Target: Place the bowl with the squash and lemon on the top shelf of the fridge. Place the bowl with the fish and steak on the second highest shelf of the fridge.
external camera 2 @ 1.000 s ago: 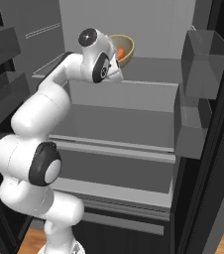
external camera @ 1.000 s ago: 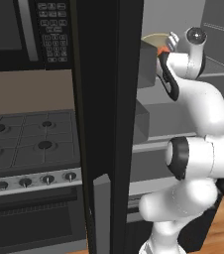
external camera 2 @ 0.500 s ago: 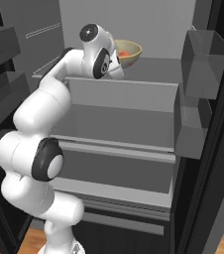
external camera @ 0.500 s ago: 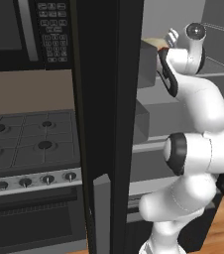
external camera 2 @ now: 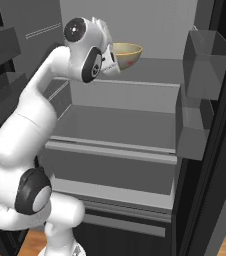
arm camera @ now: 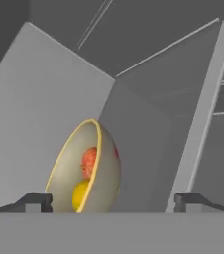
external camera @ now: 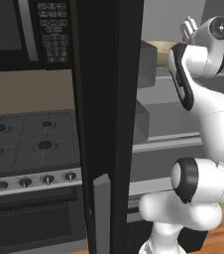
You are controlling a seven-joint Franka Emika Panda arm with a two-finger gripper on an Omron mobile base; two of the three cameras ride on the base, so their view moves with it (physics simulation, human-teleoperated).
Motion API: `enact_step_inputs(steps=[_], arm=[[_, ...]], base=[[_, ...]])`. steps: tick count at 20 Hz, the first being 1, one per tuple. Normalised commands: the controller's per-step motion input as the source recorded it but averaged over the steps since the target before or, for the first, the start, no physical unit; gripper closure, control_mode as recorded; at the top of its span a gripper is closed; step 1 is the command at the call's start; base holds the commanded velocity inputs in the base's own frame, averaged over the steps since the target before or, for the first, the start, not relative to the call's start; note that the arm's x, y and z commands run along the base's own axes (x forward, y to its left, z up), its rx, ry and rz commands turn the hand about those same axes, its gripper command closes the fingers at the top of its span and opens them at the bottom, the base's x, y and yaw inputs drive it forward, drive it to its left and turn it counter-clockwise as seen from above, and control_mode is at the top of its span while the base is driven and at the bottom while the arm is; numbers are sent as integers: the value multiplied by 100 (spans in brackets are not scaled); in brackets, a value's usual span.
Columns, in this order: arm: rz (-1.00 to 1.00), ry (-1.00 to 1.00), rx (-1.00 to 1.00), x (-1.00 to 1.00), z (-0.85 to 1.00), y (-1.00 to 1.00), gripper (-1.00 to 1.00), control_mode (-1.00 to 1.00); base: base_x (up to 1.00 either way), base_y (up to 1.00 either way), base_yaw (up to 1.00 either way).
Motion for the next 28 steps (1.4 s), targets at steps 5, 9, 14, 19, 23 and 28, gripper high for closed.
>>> enact_step_inputs(steps=[5, 9, 14, 19, 23, 28], arm=[[0, -13, 0, -100, 2, 2, -100, -100], [1, -5, 0, -100, 0, 12, -100, -100], [2, 1, 0, -100, -6, 8, -100, -100], [8, 25, -3, -79, -40, 9, -100, -100], [10, 37, -7, -19, -40, 7, -100, -100], [7, 22, -7, 0, -8, 3, -100, -100]], base=[[0, 0, 0], [0, 0, 0], [0, 0, 0], [0, 0, 0], [0, 0, 0], [0, 0, 0]])
